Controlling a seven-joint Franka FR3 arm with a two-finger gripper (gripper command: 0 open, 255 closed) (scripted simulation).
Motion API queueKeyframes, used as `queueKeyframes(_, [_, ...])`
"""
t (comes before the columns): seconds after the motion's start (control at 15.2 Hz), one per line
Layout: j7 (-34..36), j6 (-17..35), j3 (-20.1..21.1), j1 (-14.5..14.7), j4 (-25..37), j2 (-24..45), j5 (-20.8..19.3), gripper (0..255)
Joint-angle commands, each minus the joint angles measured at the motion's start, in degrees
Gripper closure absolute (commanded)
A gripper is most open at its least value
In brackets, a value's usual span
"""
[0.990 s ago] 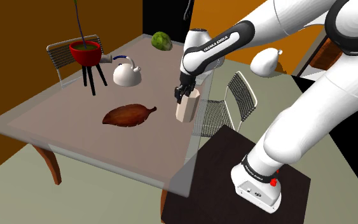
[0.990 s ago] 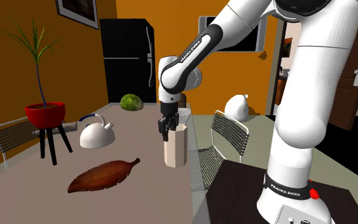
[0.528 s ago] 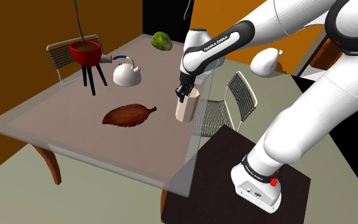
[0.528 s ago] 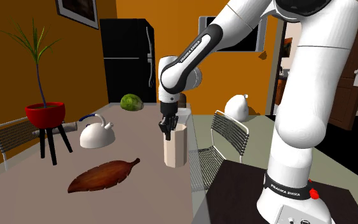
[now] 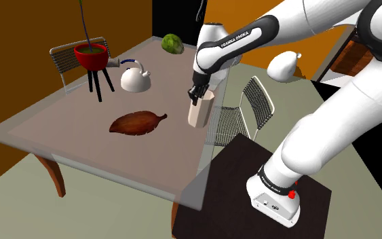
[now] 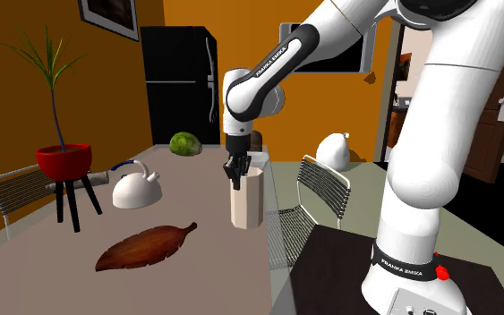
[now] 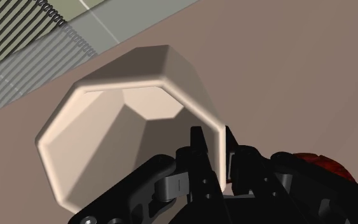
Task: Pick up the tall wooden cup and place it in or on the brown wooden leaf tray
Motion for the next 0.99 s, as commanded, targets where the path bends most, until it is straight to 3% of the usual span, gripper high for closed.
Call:
queueKeyframes(0.0, [0.0, -1.64, -0.03, -0.05, 0.74, -0.91, -0.09, 255])
queueKeyframes(0.92, [1.41, -12.1, 0.83, 0.42, 7.64, -4.5, -0.11, 255])
